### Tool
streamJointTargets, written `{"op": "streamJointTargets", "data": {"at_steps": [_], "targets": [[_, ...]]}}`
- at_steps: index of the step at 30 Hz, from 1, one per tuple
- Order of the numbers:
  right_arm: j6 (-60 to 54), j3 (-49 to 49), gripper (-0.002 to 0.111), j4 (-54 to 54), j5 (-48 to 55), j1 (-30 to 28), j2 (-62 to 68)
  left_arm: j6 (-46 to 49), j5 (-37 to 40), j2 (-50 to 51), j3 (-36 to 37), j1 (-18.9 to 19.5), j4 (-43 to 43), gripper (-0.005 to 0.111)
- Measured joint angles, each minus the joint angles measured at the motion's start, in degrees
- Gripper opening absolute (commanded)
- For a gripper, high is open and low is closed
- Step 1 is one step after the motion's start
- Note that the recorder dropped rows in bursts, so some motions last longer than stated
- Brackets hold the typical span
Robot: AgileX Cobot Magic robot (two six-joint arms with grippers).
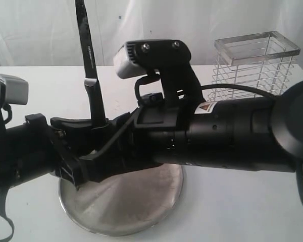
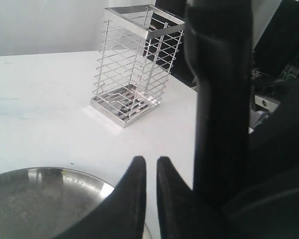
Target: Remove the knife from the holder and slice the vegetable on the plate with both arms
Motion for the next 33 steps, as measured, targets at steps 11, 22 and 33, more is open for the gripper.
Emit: {"op": "streamJointTargets", "data": {"at_steps": [11, 22, 33], "targets": [[0.00, -0.15, 0.000, -0.11, 0.32, 0.00, 0.42, -1.45, 0.16, 0.00, 0.11, -1.10, -1.50, 0.016], [0.00, -1.17, 0.000, -0.22, 1.43, 0.00, 0.76, -1.55, -0.75, 0.00, 0.34, -1.37, -2.68, 0.016], [0.00, -1.22, 0.000, -0.22, 1.43, 0.00, 0.76, -1.68, -1.26, 0.00, 0.34, -1.45, -3.06, 0.016]]}}
